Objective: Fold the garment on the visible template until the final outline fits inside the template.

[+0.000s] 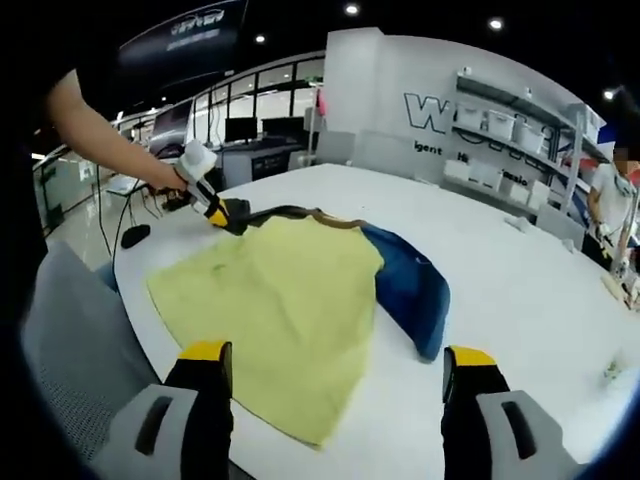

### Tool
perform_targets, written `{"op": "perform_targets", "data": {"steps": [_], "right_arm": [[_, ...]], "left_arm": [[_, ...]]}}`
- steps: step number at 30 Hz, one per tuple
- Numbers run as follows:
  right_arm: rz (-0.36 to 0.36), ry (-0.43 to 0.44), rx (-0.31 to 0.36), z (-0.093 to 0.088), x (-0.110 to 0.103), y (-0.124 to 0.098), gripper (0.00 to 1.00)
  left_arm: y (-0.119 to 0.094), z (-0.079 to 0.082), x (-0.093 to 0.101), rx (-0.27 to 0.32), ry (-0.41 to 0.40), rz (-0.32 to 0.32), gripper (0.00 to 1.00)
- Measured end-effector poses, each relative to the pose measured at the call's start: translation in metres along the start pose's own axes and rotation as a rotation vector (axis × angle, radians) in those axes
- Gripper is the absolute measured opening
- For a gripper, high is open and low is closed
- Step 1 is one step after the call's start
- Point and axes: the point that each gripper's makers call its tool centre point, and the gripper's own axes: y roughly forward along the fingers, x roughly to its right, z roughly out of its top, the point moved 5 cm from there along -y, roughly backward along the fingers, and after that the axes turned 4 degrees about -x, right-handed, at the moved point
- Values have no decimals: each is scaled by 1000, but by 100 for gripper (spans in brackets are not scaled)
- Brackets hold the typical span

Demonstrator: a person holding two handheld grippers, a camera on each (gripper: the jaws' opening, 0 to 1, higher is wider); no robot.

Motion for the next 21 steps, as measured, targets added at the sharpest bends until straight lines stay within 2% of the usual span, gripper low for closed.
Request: {"op": "perform_targets", "data": {"steps": [10,21], "right_arm": [[-4,13,-8,-10,-4,-3,85],[-1,11,-10,-11,-6,-4,85]], "left_arm": [[-3,0,-3,16,-6,15,11],[-9,3,-5,34,-8,31,8]]}}
